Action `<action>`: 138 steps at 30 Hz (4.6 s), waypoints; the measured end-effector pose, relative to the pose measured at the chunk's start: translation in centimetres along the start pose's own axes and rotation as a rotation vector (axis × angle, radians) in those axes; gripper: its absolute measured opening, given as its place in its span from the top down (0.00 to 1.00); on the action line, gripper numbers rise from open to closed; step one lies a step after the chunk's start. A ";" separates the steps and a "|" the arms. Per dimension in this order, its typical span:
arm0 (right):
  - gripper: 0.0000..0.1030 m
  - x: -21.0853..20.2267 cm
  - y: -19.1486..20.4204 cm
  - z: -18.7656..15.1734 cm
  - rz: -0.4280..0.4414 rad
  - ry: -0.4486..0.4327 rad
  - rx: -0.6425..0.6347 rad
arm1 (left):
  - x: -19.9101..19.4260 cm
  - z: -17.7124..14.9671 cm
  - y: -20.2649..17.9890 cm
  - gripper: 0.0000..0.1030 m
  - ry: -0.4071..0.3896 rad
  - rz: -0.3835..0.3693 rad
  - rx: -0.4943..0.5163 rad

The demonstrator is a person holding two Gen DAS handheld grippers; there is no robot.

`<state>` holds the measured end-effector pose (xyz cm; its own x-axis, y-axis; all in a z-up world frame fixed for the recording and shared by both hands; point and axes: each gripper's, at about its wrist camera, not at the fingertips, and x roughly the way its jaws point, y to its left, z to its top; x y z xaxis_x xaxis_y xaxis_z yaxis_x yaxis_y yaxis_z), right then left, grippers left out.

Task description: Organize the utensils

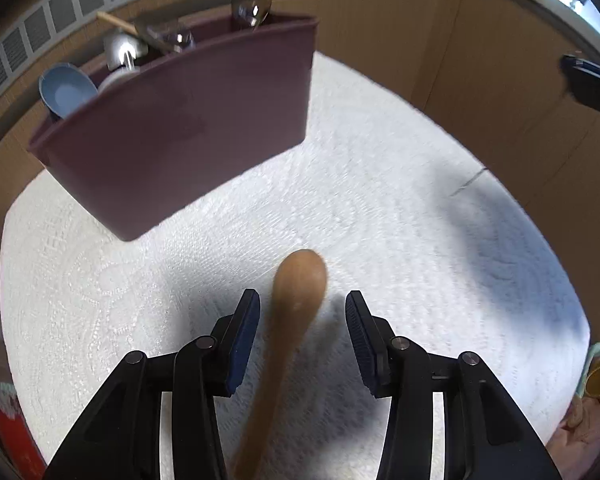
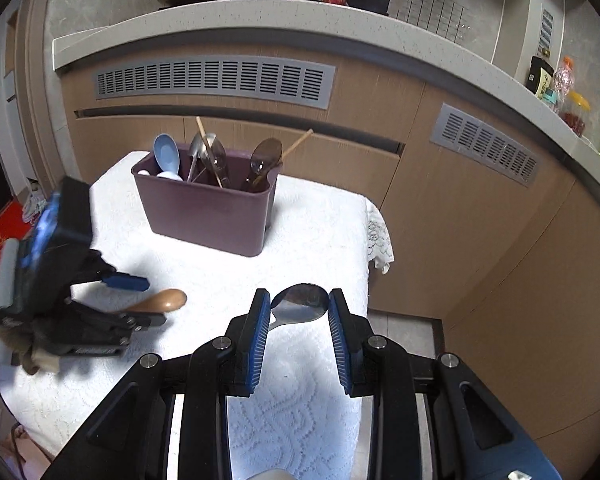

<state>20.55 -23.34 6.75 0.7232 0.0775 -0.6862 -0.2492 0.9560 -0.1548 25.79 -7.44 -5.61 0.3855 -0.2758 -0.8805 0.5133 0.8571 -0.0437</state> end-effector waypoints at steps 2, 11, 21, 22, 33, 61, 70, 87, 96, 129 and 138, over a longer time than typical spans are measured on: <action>0.74 0.2 0.1 -0.1 0.005 0.006 -0.003 | 0.7 0.0 0.2 0.56 0.012 0.003 -0.019; 0.74 0.9 1.9 0.1 0.034 0.021 -0.042 | -3.2 -1.9 0.1 0.70 -0.203 0.020 -0.173; 0.74 -3.7 2.7 6.1 0.035 -0.178 -0.061 | -19.5 1.9 2.0 0.74 -0.700 0.047 -0.237; 0.74 -4.6 2.8 7.4 0.023 -0.218 -0.070 | -20.7 3.1 2.2 0.77 -0.731 0.044 -0.229; 0.74 -4.7 4.1 16.8 -0.047 -0.306 -0.159 | -23.0 10.6 7.6 0.78 -0.808 0.068 -0.246; 0.74 3.6 -5.4 5.3 -0.083 0.007 0.000 | 3.3 5.7 1.5 0.51 -0.001 -0.107 -0.030; 0.74 4.7 -6.8 3.8 -0.027 0.002 0.046 | 2.7 7.8 -2.3 0.50 0.014 -0.080 0.031; 0.74 4.6 -3.1 1.5 0.019 0.088 -0.039 | -0.5 4.7 -3.6 0.70 -0.108 0.043 -0.031; 0.74 4.0 2.5 2.8 0.047 0.095 -0.141 | -6.9 3.1 -1.3 0.70 -0.273 0.058 -0.069; 0.74 8.3 5.6 16.8 0.011 0.002 -0.190 | -11.4 10.6 12.1 0.70 -0.622 0.043 -0.343; 0.38 11.6 5.5 14.6 0.114 0.063 -0.127 | -9.8 8.1 12.4 0.48 -0.546 0.034 -0.388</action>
<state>36.93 -13.10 8.32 0.6452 0.1616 -0.7467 -0.4098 0.8981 -0.1596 34.58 2.41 6.30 0.7817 -0.3392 -0.5234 0.2204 0.9353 -0.2770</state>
